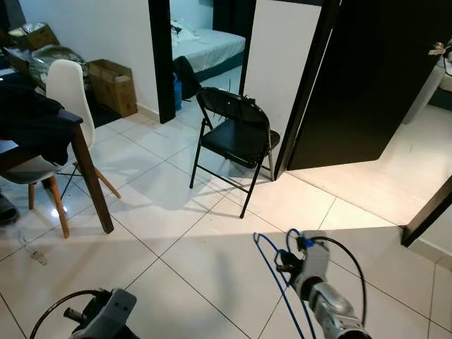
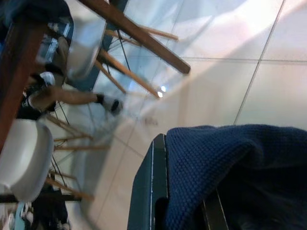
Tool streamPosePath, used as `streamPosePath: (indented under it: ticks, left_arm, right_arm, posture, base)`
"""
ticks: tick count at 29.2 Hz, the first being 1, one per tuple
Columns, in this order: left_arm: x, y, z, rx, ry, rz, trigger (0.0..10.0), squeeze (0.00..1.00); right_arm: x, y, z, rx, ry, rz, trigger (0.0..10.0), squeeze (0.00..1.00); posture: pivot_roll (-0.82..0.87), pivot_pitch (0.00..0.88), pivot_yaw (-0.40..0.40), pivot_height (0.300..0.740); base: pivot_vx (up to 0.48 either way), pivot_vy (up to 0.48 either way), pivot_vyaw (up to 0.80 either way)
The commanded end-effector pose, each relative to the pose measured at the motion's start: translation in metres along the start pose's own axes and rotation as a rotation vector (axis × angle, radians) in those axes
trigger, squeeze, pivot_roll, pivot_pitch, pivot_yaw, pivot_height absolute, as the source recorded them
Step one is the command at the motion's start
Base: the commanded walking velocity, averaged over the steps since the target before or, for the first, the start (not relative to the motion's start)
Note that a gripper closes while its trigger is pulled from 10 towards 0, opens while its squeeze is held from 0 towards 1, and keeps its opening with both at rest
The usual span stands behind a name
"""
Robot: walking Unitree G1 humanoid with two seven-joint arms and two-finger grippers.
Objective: Hang hanger
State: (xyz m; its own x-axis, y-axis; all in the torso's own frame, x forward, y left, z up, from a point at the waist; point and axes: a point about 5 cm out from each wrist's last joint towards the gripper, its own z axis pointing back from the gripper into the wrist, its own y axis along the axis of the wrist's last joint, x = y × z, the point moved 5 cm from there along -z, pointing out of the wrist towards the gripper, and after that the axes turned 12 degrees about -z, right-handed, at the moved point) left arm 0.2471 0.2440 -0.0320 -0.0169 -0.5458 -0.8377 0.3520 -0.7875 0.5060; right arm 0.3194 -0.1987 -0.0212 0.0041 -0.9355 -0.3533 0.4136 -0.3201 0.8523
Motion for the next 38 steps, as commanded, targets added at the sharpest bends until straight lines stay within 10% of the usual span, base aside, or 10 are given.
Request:
streamPosePath:
  ticks: [1, 11, 33, 36, 38]
  left_arm:
    - [-0.001, 0.003, 0.002, 0.004, -0.003, -0.004, 10.0, 0.0]
    - [-0.012, 0.003, 0.008, 0.007, 0.003, -0.004, 10.0, 0.0]
    - [-0.023, 0.016, 0.023, 0.019, -0.004, -0.006, 10.0, 0.0]
    - [-0.027, 0.016, 0.018, -0.019, 0.007, 0.155, 10.0, 0.0]
    - [-0.037, 0.026, 0.01, 0.002, -0.003, 0.424, 10.0, 0.0]
  right_arm:
    - [0.012, 0.003, 0.008, 0.024, -0.007, -0.011, 10.0, 0.0]
    - [-0.012, 0.018, 0.016, 0.082, 0.044, 0.063, 10.0, 0.0]
    - [-0.004, 0.022, 0.051, 0.098, 0.044, 0.032, 10.0, 0.0]
    - [-0.004, 0.022, 0.05, 0.093, 0.037, 0.028, 10.0, 0.0]
    - [-0.004, 0.023, 0.051, 0.09, 0.033, 0.025, 10.0, 0.0]
  posture:
    - [0.06, 0.019, -0.102, 0.74]
    - [0.07, 0.007, -0.035, 0.74]
    - [0.08, 0.025, -0.026, 0.74]
    - [0.07, 0.019, -0.019, 0.74]
    - [0.08, 0.014, -0.022, 0.74]
  base:
    - [0.0, 0.0, 0.0]
    - [0.0, 0.0, 0.13]
    - [0.0, 0.0, 0.56]
    - [0.0, 0.0, 0.0]
    - [0.131, 0.0, 0.0]
